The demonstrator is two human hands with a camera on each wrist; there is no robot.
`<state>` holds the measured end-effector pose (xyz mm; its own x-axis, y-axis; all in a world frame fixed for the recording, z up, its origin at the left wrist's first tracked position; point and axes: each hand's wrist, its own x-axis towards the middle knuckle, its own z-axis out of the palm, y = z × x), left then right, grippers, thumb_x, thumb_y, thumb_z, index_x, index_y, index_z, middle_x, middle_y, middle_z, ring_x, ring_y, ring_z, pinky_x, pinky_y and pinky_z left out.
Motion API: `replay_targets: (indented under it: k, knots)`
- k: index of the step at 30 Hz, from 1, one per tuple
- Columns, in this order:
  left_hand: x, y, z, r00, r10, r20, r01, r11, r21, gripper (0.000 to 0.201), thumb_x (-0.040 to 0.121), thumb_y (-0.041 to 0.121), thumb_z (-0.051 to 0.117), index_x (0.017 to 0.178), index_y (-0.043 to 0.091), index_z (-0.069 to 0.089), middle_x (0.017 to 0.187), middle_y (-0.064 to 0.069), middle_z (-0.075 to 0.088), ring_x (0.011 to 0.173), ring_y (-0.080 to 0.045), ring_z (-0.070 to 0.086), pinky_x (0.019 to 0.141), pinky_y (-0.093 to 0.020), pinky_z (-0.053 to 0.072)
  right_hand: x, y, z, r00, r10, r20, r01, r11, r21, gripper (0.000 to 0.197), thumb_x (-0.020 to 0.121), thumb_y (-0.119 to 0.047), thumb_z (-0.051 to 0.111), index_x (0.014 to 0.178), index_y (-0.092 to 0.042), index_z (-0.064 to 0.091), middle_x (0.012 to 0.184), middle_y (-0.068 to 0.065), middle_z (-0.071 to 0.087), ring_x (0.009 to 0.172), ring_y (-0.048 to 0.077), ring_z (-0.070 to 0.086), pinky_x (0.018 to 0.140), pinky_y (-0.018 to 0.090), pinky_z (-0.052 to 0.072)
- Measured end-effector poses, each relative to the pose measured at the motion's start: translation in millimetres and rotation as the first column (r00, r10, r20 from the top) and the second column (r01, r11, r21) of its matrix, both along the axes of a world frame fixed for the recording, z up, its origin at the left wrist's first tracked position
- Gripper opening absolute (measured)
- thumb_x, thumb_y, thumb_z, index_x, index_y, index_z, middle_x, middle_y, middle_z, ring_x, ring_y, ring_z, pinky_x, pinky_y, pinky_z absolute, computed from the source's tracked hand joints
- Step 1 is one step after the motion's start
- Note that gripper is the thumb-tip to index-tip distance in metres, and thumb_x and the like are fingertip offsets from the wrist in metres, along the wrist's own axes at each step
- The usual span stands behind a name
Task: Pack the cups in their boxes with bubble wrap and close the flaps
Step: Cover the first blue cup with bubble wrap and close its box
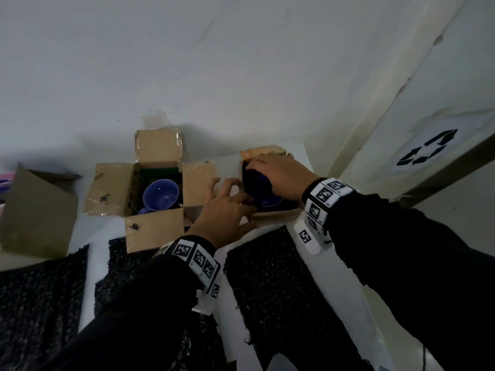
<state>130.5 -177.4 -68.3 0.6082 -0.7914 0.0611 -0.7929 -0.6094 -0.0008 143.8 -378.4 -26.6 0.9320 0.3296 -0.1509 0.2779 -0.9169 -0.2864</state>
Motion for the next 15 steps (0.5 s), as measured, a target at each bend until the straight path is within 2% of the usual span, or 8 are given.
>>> replay_targets:
  k: [3,6,8,11,13,15]
  knots:
    - [-1.0,-2.4,-4.2,0.998,-0.037,0.047,0.038,0.999,-0.029,0.017,0.08,0.042,0.068,0.091,0.032,0.075,0.107,0.011,0.066,0.12,-0.029,0.041,0.096,-0.049,0.024,12.0,7.2,-8.1,1.0,0.03,-0.005,-0.031,0.987,-0.156,0.036,0.096,-0.017,0.045,0.131,-0.02,0.052,0.137,0.002,0.051,0.12,0.025,0.051,0.097,0.042,0.035]
    - [-4.5,-5.5,-9.4,0.993,-0.035,0.11,0.043,0.996,-0.074,0.013,0.077,0.034,0.072,0.088,0.027,0.074,0.105,0.003,0.065,0.116,-0.03,0.042,0.091,-0.044,0.028,14.5,6.6,-23.7,0.996,-0.003,-0.091,-0.014,0.982,-0.188,0.029,0.096,-0.017,0.046,0.124,-0.013,0.05,0.125,0.01,0.057,0.105,0.03,0.06,0.089,0.041,0.045]
    - [-7.1,-8.0,-12.0,0.99,-0.01,0.138,0.023,0.996,-0.092,0.017,0.075,0.031,0.073,0.091,0.026,0.07,0.103,0.003,0.065,0.116,-0.029,0.043,0.094,-0.044,0.029,13.3,4.4,-31.8,0.996,-0.033,-0.088,0.016,0.982,-0.188,0.026,0.096,-0.023,0.047,0.12,-0.012,0.045,0.112,0.012,0.063,0.091,0.03,0.063,0.08,0.041,0.051]
    - [-9.9,-9.1,-12.3,0.988,0.012,0.152,-0.004,0.998,-0.055,0.035,0.077,0.029,0.07,0.11,0.026,0.061,0.108,0.004,0.064,0.117,-0.03,0.047,0.1,-0.049,0.027,15.8,2.0,-37.7,0.993,-0.07,-0.091,0.057,0.988,-0.144,0.032,0.094,-0.024,0.05,0.121,-0.011,0.038,0.101,0.013,0.064,0.075,0.028,0.058,0.071,0.039,0.05]
    - [-14.4,-9.8,-10.7,0.987,0.029,0.159,-0.026,0.999,-0.02,0.037,0.076,0.022,0.07,0.111,0.027,0.059,0.111,0.003,0.062,0.119,-0.031,0.046,0.101,-0.053,0.025,16.2,-0.3,-39.2,0.995,-0.062,-0.08,0.052,0.992,-0.118,0.035,0.093,-0.022,0.052,0.123,-0.01,0.04,0.108,0.014,0.062,0.083,0.027,0.057,0.075,0.039,0.049]
    - [-20.8,-11.7,-9.9,0.986,0.052,0.156,-0.05,0.999,-0.014,0.035,0.072,0.014,0.066,0.104,0.026,0.062,0.11,0.002,0.061,0.122,-0.031,0.042,0.1,-0.053,0.023,15.4,-3.4,-42.9,0.999,-0.043,-0.027,0.039,0.987,-0.156,0.035,0.093,-0.021,0.05,0.125,-0.01,0.046,0.12,0.013,0.058,0.104,0.029,0.055,0.086,0.041,0.047]
